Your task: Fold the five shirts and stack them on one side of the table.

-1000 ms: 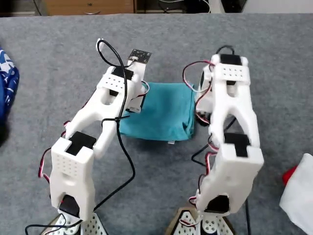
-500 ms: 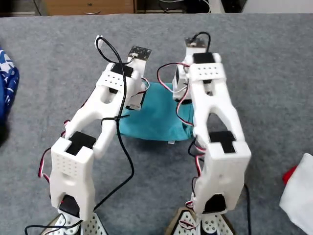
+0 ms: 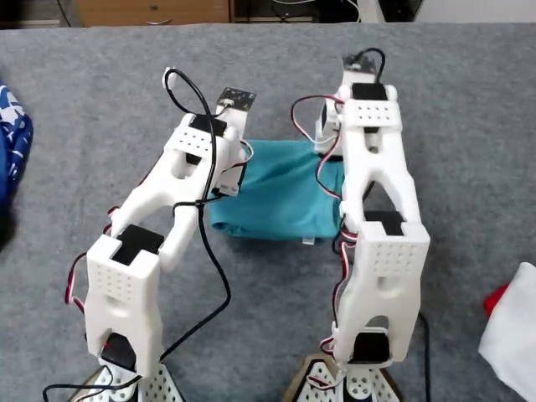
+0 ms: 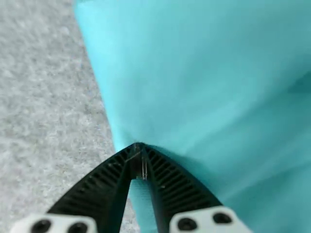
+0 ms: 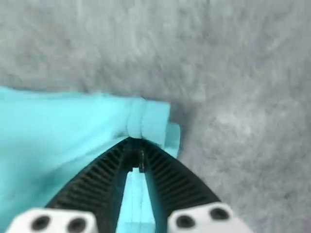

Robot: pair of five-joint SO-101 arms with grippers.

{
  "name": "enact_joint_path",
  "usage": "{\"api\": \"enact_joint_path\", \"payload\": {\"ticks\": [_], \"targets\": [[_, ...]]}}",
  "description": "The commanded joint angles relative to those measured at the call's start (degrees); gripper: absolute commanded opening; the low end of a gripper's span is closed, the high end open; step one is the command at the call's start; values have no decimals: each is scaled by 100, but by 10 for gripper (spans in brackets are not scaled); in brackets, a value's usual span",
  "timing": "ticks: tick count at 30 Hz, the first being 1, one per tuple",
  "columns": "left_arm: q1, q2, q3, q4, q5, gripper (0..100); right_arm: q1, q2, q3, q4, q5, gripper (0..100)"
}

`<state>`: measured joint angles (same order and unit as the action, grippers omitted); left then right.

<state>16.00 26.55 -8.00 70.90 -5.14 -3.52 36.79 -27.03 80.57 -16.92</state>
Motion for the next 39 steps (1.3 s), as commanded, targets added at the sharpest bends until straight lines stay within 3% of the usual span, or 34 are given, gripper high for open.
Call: {"api": "enact_joint_path", "payload": {"ticks": [1,6,9,12,17,23,30,35,39], "targets": [[-105,-356,-53,-53,35,20,-347,-40,-620,264,-26,5],[-396,-409,-422,26,35,20,-646,-48,-1613,1459,-26,5],[-527,-409,-1002,563,35,20,-629,-48,-2352,2189,-18,5],[-475,-365,-1582,976,35,20,-479,-215,-2422,2180,211,5],[-70,-347,-1943,879,554,20,-488,-1007,-910,2180,484,5],[70,-347,-1178,-448,756,20,-541,-2281,1103,2119,501,5],[35,119,-88,-1829,730,20,-505,-2642,2765,1143,501,5],[-211,910,-615,-1767,730,20,-391,-2642,3591,545,510,5],[-448,1323,-1609,-1125,721,20,-31,-2642,4048,44,800,5]]}}
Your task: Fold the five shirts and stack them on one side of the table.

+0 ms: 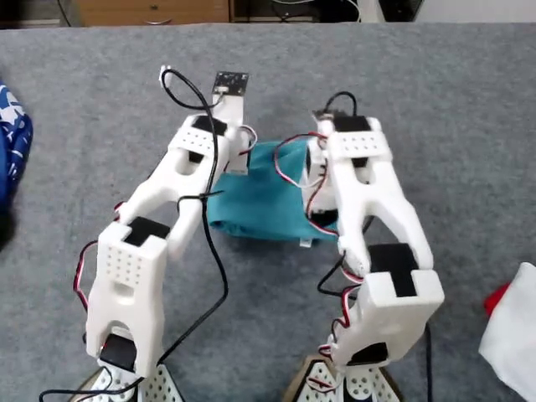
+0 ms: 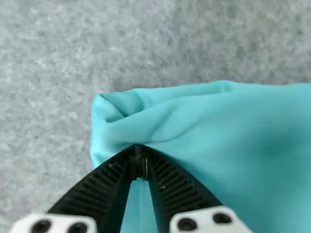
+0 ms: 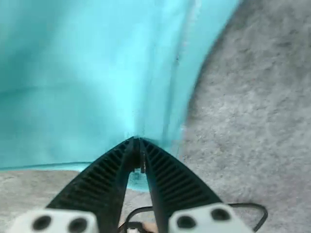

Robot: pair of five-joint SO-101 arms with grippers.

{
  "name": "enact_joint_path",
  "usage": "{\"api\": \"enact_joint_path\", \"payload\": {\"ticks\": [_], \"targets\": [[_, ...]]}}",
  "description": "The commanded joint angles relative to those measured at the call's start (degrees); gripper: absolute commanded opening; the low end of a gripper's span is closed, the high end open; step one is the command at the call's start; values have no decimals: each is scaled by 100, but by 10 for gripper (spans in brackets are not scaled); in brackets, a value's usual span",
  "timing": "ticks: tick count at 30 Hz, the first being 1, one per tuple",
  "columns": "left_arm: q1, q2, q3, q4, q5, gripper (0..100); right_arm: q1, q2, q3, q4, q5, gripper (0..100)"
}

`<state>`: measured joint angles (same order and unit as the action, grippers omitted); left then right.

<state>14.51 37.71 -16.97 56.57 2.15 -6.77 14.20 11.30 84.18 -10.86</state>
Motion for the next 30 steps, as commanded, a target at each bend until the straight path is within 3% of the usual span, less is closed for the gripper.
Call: {"api": "enact_joint_path", "payload": {"ticks": [1,8,14,22,26,30], "targets": [[-343,347,-949,466,-9,20,400,-382,277,-378,246,5],[-563,1121,-2488,1310,-9,20,602,-435,154,-316,545,5],[-440,1429,-3824,2356,-9,20,409,-435,-884,554,545,5],[26,1420,-5521,4431,-765,19,303,-435,-2642,1793,536,5],[70,1279,-5486,4448,-897,19,295,-435,-2536,1802,536,5],[123,629,-4237,4448,-1143,19,215,-796,-1921,1811,501,5]]}}
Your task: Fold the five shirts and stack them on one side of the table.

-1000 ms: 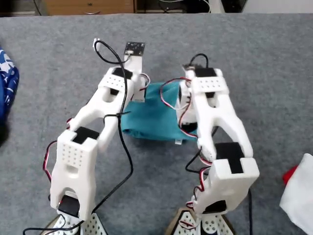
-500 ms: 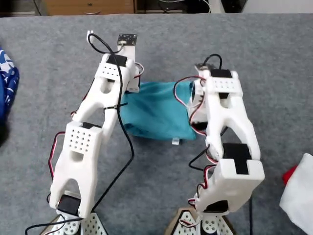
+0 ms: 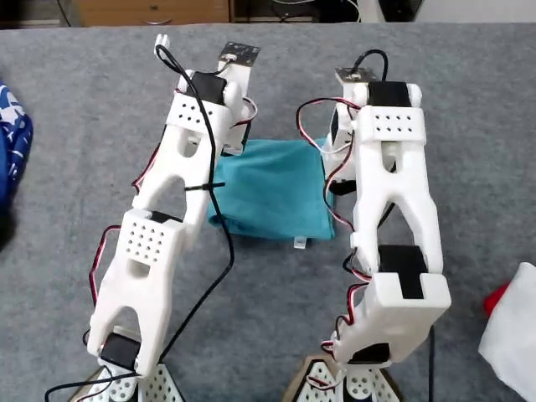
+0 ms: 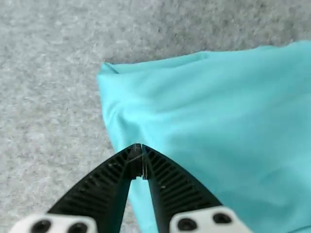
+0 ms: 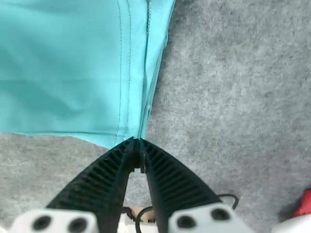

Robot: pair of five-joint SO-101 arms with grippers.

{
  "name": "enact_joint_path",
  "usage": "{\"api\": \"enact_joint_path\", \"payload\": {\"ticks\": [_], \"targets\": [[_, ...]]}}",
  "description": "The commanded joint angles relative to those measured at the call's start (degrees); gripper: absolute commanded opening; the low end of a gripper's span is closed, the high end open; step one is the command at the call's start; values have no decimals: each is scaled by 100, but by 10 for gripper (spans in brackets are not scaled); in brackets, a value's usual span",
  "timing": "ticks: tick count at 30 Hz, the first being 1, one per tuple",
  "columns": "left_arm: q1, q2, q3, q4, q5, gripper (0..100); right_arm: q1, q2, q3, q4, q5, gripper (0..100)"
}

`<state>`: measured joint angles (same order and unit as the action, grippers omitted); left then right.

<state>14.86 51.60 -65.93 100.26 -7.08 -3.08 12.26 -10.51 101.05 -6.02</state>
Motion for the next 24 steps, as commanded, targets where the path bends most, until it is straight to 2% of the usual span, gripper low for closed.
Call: {"api": "enact_joint_path", "payload": {"ticks": [1,5,8,15,20,24], "targets": [[132,-1051,1116,79,-343,19,-198,-796,497,123,18,5],[281,-2651,3270,62,-756,19,-391,-1754,1516,105,-26,5],[369,-4040,4844,26,-1037,19,-462,-2501,2167,105,-501,7],[316,-7178,8554,-1152,-1398,19,-462,-3178,3363,-554,-1486,27],[-141,-8989,10312,-1714,-1547,19,-462,-2738,3820,-1574,-2576,235],[-651,-9666,10875,-1846,-1547,19,-699,-2440,3802,-2277,-3560,362]]}}
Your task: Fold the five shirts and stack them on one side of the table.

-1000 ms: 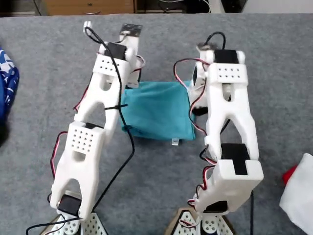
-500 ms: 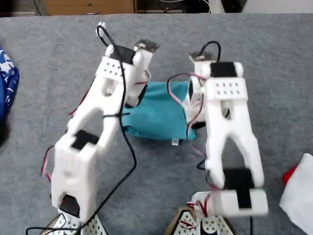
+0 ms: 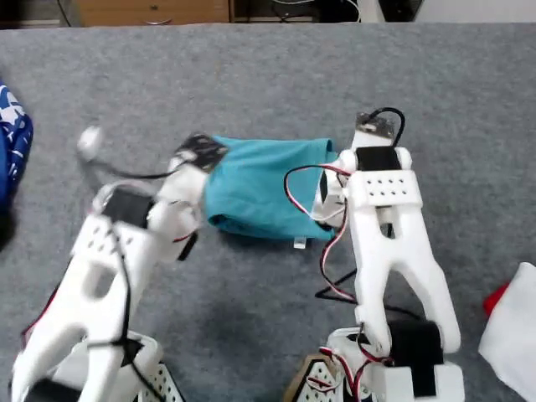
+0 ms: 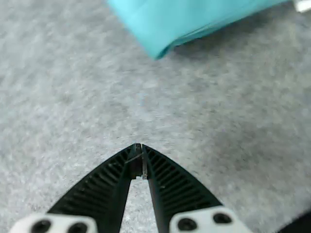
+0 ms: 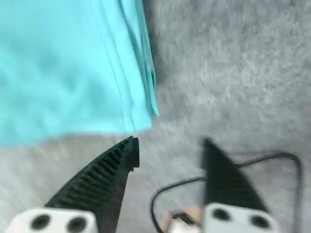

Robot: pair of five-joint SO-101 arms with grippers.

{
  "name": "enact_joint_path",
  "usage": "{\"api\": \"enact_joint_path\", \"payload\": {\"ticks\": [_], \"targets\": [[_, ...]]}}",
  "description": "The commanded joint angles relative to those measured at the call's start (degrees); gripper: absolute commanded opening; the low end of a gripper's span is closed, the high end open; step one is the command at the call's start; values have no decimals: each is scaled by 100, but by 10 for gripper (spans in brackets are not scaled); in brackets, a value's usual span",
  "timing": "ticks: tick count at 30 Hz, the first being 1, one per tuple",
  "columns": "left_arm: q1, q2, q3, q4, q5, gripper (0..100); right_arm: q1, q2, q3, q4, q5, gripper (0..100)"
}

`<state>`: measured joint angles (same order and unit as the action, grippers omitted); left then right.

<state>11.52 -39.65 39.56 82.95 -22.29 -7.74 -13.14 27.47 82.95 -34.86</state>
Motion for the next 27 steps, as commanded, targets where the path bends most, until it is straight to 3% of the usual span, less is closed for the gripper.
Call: {"api": "enact_joint_path", "payload": {"ticks": [1,5,10,27], "targets": [[-440,-585,387,-105,-18,19,-391,154,4,-589,-941,369],[-835,-593,545,-105,-18,19,-1077,215,4,-958,-2040,371],[-1090,-593,554,-97,0,19,-1508,242,-40,-1433,-2462,372],[-1143,-593,563,-88,26,19,-927,251,980,-2892,-2796,369]]}}
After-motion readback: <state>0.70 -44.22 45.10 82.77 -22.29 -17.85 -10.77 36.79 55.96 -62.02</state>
